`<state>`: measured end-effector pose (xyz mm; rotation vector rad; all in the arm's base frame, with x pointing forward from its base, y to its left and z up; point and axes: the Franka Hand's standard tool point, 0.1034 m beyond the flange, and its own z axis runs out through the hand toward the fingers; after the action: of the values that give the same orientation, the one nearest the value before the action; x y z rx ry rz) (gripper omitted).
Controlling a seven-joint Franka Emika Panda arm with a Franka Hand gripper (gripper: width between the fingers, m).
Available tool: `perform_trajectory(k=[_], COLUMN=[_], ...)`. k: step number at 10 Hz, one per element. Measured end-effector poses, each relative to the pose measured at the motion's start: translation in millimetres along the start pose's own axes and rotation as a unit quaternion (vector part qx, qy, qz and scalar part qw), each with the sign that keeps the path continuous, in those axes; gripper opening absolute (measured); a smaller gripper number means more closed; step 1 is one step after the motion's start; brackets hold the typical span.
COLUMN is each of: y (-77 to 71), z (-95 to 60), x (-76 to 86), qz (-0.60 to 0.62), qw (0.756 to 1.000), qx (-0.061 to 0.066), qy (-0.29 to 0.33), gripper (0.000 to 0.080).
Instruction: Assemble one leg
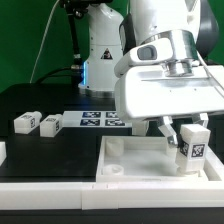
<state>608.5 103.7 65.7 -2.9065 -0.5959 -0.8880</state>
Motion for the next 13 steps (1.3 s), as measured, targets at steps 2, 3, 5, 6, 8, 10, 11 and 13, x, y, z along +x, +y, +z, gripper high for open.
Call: perform_trajectory(k=[2, 3, 5, 6, 8, 10, 11, 13], y=[-0.1, -0.1, -0.1, -0.1, -0.1, 3.3, 6.1, 4.3], z=[0.1, 0.1, 0.1, 0.1, 0.1, -6.0, -11.5, -14.1], x=[-0.2, -0.3, -0.3, -0.3, -0.3, 5.7, 10.7, 13.0], qz=[0.0, 0.0, 0.0, 0.0, 0.0, 0.008, 0.007, 0.004], qw=[1.0, 1.0, 1.0, 1.0, 1.0, 1.0, 1.0, 0.999], qx=[0.0, 0.0, 0.0, 0.0, 0.0, 0.001, 0.001, 0.008], qy=[0.0, 0.0, 0.0, 0.0, 0.0, -0.012, -0.017, -0.035], gripper=[0.0387, 0.0387, 0.0632, 0.0644, 0.0644, 0.0649, 0.0649, 0.0649])
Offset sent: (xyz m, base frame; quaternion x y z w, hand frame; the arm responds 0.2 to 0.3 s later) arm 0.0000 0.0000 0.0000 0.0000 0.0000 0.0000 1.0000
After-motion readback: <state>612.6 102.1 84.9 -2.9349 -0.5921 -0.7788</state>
